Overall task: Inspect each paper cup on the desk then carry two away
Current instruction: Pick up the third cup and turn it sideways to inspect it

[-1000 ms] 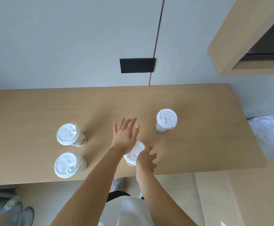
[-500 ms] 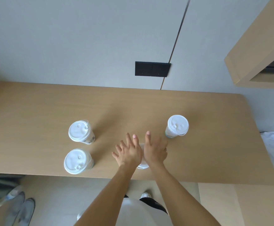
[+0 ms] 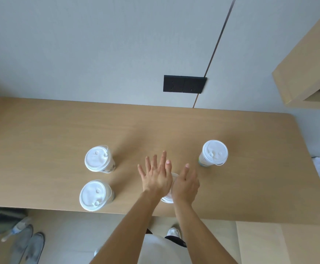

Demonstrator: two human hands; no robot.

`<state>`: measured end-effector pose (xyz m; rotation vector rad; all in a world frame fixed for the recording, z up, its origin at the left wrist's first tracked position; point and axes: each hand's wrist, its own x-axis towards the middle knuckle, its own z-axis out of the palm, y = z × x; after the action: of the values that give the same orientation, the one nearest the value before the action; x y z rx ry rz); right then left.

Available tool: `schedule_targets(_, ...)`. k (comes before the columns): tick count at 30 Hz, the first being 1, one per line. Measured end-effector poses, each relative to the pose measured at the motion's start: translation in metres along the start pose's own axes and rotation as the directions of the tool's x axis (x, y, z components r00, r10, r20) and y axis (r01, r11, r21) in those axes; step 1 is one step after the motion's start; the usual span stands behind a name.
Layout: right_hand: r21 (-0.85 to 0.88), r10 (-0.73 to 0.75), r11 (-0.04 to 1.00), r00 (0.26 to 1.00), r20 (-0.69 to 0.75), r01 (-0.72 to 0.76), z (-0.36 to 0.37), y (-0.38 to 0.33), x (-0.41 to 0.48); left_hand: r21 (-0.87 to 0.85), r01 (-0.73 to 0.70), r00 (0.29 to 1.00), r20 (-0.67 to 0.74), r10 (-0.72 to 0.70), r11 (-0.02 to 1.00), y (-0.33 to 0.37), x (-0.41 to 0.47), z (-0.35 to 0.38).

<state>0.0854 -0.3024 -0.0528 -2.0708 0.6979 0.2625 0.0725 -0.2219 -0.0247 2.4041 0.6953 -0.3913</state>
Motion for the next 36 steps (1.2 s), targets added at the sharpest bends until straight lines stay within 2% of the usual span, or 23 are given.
schedule_targets(2, 0.158, 0.23, 0.959, 0.972, 0.043, -0.234, 0.001, 0.0, -0.013, 0.071, -0.156, 0.988, 0.025, 0.154, 0.985, -0.004, 0.011, -0.009)
schedule_targets(4, 0.241, 0.443, 0.854, 0.887, 0.129, -0.462, 0.002, 0.0, -0.027, 0.196, -0.316, 0.949, 0.05, 0.312, 0.928, -0.006, 0.022, -0.018)
schedule_targets(5, 0.259, 0.503, 0.808, 0.849, 0.164, -0.529, 0.003, 0.001, -0.031, 0.266, -0.384, 0.922, 0.062, 0.382, 0.884, -0.006, 0.025, -0.021)
schedule_targets(8, 0.259, 0.54, 0.776, 0.818, 0.199, -0.575, 0.004, 0.0, -0.033, 0.4, -0.51, 0.849, 0.091, 0.521, 0.761, -0.004, 0.029, -0.027)
schedule_targets(10, 0.236, 0.529, 0.788, 0.822, 0.213, -0.568, -0.001, 0.002, -0.028, 0.414, -0.536, 0.826, 0.076, 0.559, 0.736, -0.004, 0.026, -0.03)
schedule_targets(11, 0.215, 0.517, 0.799, 0.824, 0.233, -0.562, -0.003, 0.004, -0.025, 0.393, -0.527, 0.831, 0.05, 0.555, 0.754, -0.004, 0.023, -0.031)
schedule_targets(13, 0.168, 0.469, 0.836, 0.84, 0.274, -0.522, -0.011, 0.006, -0.019, 0.273, -0.441, 0.88, -0.054, 0.472, 0.855, -0.005, 0.018, -0.033)
schedule_targets(15, 0.088, 0.374, 0.908, 0.885, 0.277, -0.411, -0.017, 0.007, -0.013, 0.073, -0.252, 0.944, -0.203, 0.262, 0.965, -0.008, 0.009, -0.033)
schedule_targets(16, 0.054, 0.289, 0.948, 0.918, 0.272, -0.315, -0.019, 0.006, -0.009, -0.036, -0.14, 0.961, -0.246, 0.127, 0.99, -0.009, 0.002, -0.032)
schedule_targets(18, 0.019, 0.098, 0.994, 0.955, 0.28, -0.108, -0.02, -0.002, -0.005, -0.228, 0.07, 0.967, -0.222, -0.121, 0.971, -0.012, -0.011, -0.028)
schedule_targets(20, -0.012, -0.021, 1.0, 0.957, 0.289, 0.025, -0.019, -0.015, -0.002, -0.315, 0.189, 0.953, -0.169, -0.251, 0.93, -0.013, -0.023, -0.019)
schedule_targets(23, -0.118, -0.09, 0.984, 0.95, 0.298, 0.13, -0.011, -0.027, -0.002, -0.311, 0.242, 0.94, -0.16, -0.301, 0.919, -0.014, -0.029, 0.002)
schedule_targets(26, -0.203, -0.081, 0.968, 0.95, 0.301, 0.147, -0.001, -0.024, -0.006, -0.308, 0.298, 0.925, -0.142, -0.353, 0.904, -0.017, -0.024, 0.015)
schedule_targets(32, -0.242, -0.15, 0.949, 0.965, 0.213, 0.201, 0.003, -0.018, -0.003, -0.225, 0.271, 0.923, -0.214, -0.319, 0.936, -0.015, -0.021, 0.017)
schedule_targets(36, -0.189, -0.179, 0.96, 0.973, 0.148, 0.205, 0.003, -0.019, -0.006, -0.212, 0.258, 0.932, -0.203, -0.3, 0.943, -0.017, -0.018, 0.016)
